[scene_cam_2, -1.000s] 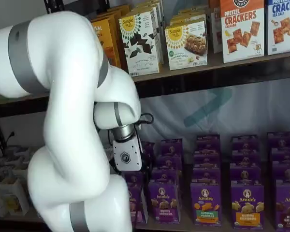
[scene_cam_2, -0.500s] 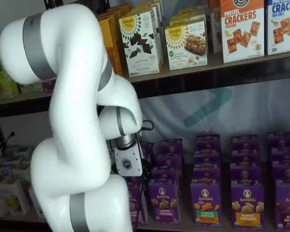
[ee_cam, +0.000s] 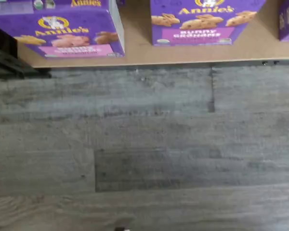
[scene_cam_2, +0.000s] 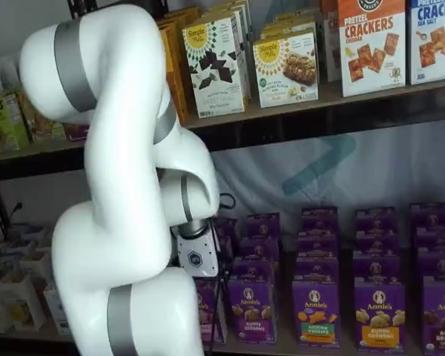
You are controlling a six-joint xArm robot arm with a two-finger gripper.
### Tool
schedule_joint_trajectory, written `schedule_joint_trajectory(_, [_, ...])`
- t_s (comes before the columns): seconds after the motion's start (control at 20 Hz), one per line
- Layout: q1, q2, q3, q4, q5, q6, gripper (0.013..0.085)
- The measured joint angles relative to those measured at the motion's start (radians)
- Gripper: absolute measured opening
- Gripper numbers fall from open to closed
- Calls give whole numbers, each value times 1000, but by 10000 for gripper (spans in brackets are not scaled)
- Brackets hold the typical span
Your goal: Pick up the purple box with a pink patch in the middle, on the bottom shelf, the first box from the left
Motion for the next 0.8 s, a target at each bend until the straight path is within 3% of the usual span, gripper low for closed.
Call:
schedule_joint_trajectory(0.1, [5, 26, -11, 24, -24, -18, 850])
schedule_joint_trajectory(0.65, [30, 218, -151, 64, -90, -32, 850])
schedule_joint_trajectory(0.8, [35, 262, -192, 50, -88, -14, 850])
